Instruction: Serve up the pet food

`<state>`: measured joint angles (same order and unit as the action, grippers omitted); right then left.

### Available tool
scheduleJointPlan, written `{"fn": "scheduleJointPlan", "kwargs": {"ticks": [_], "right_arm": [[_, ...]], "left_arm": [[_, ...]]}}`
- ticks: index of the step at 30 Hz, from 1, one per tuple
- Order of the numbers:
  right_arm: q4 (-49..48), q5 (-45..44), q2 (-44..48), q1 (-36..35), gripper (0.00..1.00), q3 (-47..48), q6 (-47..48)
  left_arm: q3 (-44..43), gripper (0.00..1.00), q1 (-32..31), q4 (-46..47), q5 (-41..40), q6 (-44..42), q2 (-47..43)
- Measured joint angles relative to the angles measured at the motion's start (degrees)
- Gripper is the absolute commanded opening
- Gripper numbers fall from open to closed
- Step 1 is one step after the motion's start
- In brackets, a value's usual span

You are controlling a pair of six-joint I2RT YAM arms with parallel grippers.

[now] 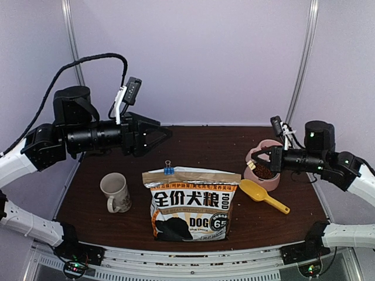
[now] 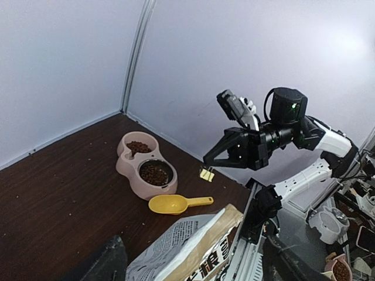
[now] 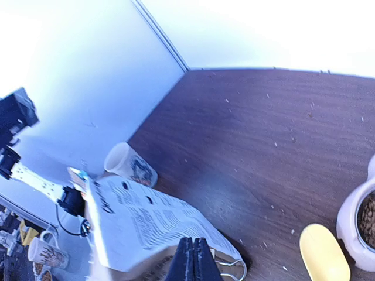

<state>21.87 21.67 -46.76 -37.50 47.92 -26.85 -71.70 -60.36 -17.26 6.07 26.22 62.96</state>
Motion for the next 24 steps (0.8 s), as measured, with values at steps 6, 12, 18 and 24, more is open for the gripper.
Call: {"fn": "scheduleJointPlan", "kwargs": {"ticks": [6, 12, 18, 24], "right_arm": [[-3.41, 2.62, -0.63, -1.62, 0.00, 10.47, -0.59], [-8.55, 5.27, -4.87, -8.02, 0.00, 14.84, -0.22], [-12.81, 5.64, -10.56, -15.52, 0.00, 15.39, 1.05], [-17.05, 7.15, -14.36, -18.21, 0.00, 15.61, 1.05]], "left_arm": [[-2.14, 0.82, -2.14, 2.84, 2.69, -0.07, 4.33], [-3.56, 0.82, -3.85, 4.11, 5.35, 0.68, 9.35], [-5.97, 0.80, -4.31, 4.42, 9.25, 1.81, 14.19], [-7.72, 0.59, -4.37, 4.52, 12.74, 2.62, 16.87]]}}
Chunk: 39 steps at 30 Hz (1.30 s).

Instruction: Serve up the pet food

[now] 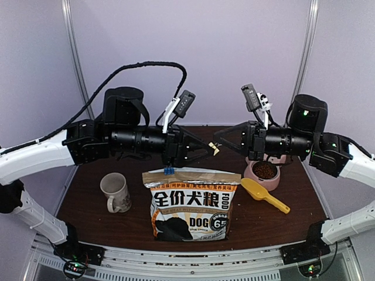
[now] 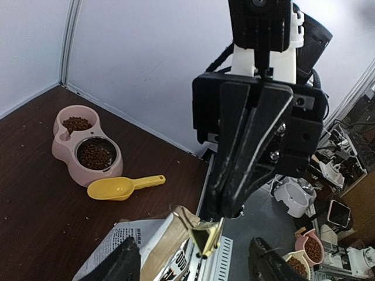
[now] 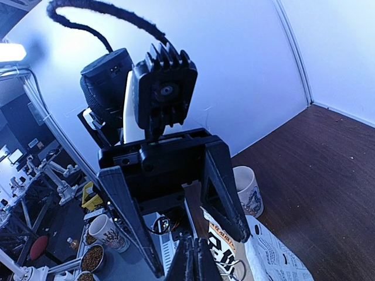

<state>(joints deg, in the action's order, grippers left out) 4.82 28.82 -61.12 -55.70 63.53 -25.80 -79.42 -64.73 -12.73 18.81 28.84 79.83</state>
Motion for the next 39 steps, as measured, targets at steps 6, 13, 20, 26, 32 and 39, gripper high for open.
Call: {"fn": "scheduleJointPlan", "kwargs": {"ticks": [6, 13, 20, 26, 32, 39], "right_arm": [[-1.84, 1.38, -0.94, -0.57, 0.00, 0.11, -0.02], [-2.97, 2.12, -0.94, -0.57, 0.00, 0.11, -0.09], [-3.39, 3.13, -0.94, -0.59, 0.00, 0.11, -0.22], [-3.39, 3.28, -0.70, -0.68, 0.00, 0.11, -0.17], [-2.86, 3.23, -0.66, -0.68, 0.00, 0.11, -0.09], [-1.70, 2.99, -0.66, -0.68, 0.09, 0.11, 0.13]], "left_arm": [[-0.02, 0.44, -0.09, 0.70, 2.05, 0.35, 0.07], [-0.02, 0.34, -0.15, 2.64, 4.26, 1.51, 0.31], [0.00, 0.17, -0.15, 3.91, 4.94, 2.56, 0.31], [0.02, 0.12, -0.09, 3.93, 5.07, 2.69, 0.31], [0.66, 0.05, -0.09, 4.31, 5.25, 2.71, 0.24], [1.29, 0.02, -0.09, 4.48, 5.25, 2.71, 0.22]]}}
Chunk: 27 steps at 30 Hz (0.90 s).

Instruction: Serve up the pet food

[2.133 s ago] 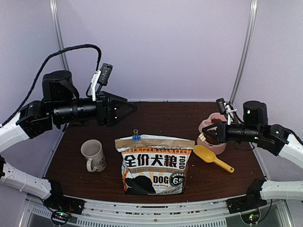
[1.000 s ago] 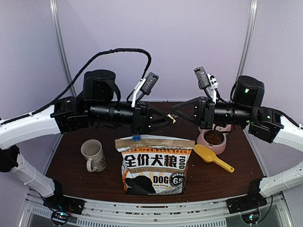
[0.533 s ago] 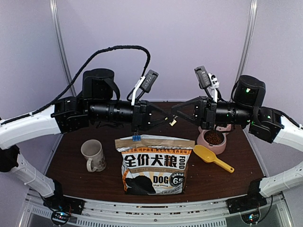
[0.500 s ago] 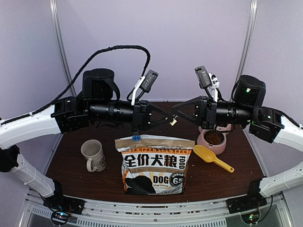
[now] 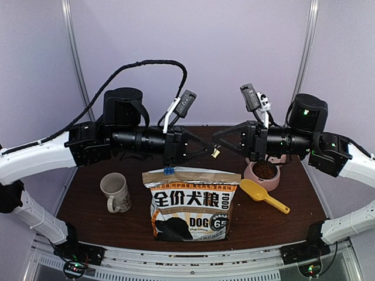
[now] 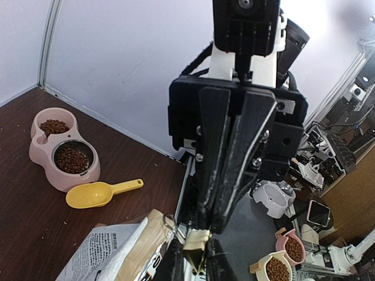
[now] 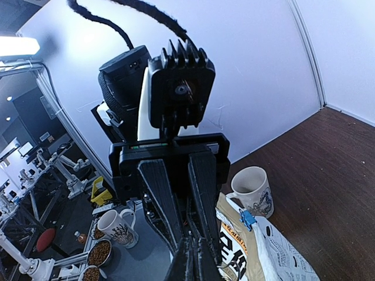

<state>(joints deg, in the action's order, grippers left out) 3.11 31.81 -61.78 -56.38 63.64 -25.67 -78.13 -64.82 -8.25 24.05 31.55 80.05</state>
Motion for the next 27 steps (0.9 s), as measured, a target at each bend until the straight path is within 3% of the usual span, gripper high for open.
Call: {"fn": "scheduleJointPlan", "kwargs": {"ticks": [6, 12, 20, 27], "right_arm": [[0.66, -0.61, 0.00, 0.00, 0.41, 0.00, -0.02], [1.84, -1.51, 0.39, 0.11, 0.47, 0.20, 1.16], [3.56, -2.03, 2.19, 1.62, 0.69, 0.20, 1.55], [4.44, 4.81, 2.23, 4.76, 0.77, 0.24, 0.72]], "left_arm": [[0.13, 0.01, -0.09, 0.52, -0.04, 0.00, 0.00], [0.87, 0.00, -0.13, 0.39, -0.74, -0.09, -0.02], [0.98, 0.00, -0.13, 0.22, -0.90, -0.44, -0.76], [0.98, 0.00, -0.13, -0.52, 0.24, -2.23, -0.98]]}}
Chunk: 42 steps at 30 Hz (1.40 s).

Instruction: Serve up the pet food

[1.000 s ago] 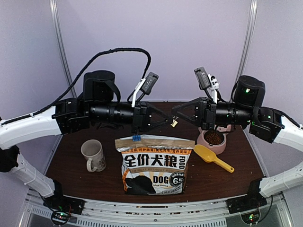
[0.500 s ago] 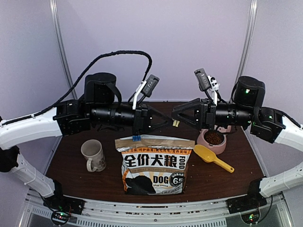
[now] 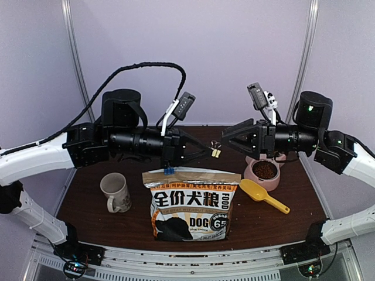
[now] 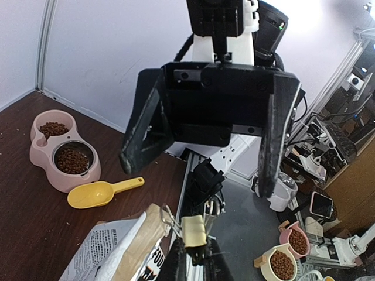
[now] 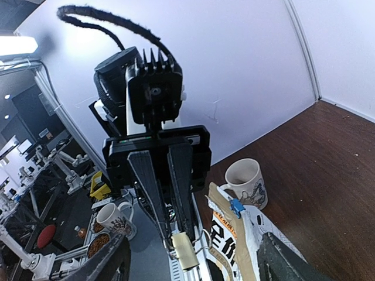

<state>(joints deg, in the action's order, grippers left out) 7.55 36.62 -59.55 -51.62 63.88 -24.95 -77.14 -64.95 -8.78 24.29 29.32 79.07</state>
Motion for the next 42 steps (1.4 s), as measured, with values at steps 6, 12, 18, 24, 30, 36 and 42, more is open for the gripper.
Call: {"fn": "scheduleJointPlan", "kwargs": {"ticks": [6, 12, 18, 24, 30, 36, 42], "right_arm": [[0.81, 6.97, -2.21, 0.02, 0.74, 0.76, -0.83], [-0.04, 11.23, -3.74, 0.02, 0.60, 0.81, -2.25], [-1.33, 13.38, -5.01, 0.02, 0.48, 1.40, -3.32], [-2.40, 14.38, -5.18, 0.02, 0.33, 1.44, -4.02], [-2.69, 15.23, -5.66, 0.11, 0.24, 1.44, -4.42], [-2.91, 15.50, -5.73, 0.13, 0.04, 1.44, -4.72], [-3.10, 15.26, -5.77, 0.13, 0.01, 1.44, -4.74]], "left_arm": [[0.00, 0.00, 0.00, -0.33, 2.12, -1.09, -0.07], [0.00, 0.00, 0.00, -0.37, 3.54, -1.64, -0.07], [0.00, 0.00, 0.00, -0.37, 4.48, -1.84, -0.07], [0.00, 0.00, -0.04, -0.35, 5.31, -1.92, -0.07], [0.00, 0.00, -0.11, -0.57, 5.46, -2.03, -0.07], [0.00, 0.06, -0.15, -1.09, 5.09, -2.03, -0.09], [0.09, 0.60, -0.50, -2.03, 2.56, -2.71, -1.11]]}}
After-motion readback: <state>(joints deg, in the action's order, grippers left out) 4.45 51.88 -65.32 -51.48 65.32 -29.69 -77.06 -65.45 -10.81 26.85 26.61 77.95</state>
